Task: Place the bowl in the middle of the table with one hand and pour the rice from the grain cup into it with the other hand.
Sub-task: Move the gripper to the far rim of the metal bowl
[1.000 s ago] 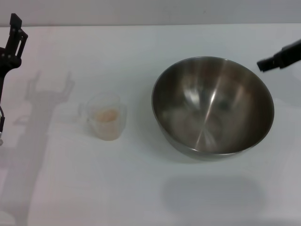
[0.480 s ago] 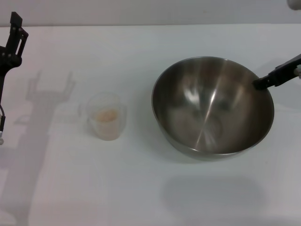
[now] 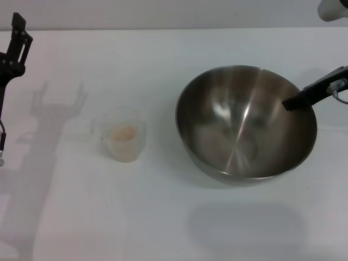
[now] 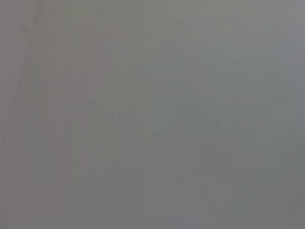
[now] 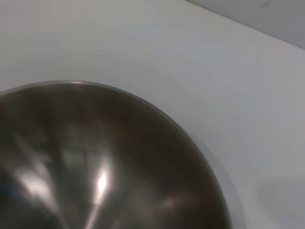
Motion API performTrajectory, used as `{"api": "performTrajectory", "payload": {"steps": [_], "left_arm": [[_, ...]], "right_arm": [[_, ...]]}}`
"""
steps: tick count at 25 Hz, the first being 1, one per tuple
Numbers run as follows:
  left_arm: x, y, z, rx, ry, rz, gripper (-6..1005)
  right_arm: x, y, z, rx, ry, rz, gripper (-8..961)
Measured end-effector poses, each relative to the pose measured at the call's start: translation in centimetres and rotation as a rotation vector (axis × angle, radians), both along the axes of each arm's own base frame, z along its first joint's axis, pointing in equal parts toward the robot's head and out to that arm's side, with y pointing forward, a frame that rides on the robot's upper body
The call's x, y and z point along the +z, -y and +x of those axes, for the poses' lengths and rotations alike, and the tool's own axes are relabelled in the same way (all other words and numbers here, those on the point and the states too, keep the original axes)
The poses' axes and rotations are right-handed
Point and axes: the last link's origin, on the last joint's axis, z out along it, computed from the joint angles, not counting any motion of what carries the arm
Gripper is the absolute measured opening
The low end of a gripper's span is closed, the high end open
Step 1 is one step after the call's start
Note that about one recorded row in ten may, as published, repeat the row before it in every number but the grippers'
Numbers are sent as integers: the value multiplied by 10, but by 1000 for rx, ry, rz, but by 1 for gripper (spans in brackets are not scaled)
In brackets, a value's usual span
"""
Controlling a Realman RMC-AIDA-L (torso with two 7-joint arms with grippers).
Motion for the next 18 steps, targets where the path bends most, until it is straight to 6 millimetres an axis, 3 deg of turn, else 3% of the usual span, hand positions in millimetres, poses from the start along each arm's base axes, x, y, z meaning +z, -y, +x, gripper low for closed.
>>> {"api": "performTrajectory", "payload": {"steps": [7, 13, 15, 18], "left_arm": [[1, 0, -1, 1, -3, 2, 834], [1, 1, -2, 4, -3, 4, 834], [1, 1, -1, 3, -1, 2, 833], [1, 2, -2, 2, -1, 2, 833]], "right_arm": [[-4, -2, 2, -4, -45, -8, 652], [-5, -3, 4, -6, -48, -2, 405], [-5, -2, 5, -8, -49, 1, 165], [-3, -2, 6, -5, -58, 6, 98]]}}
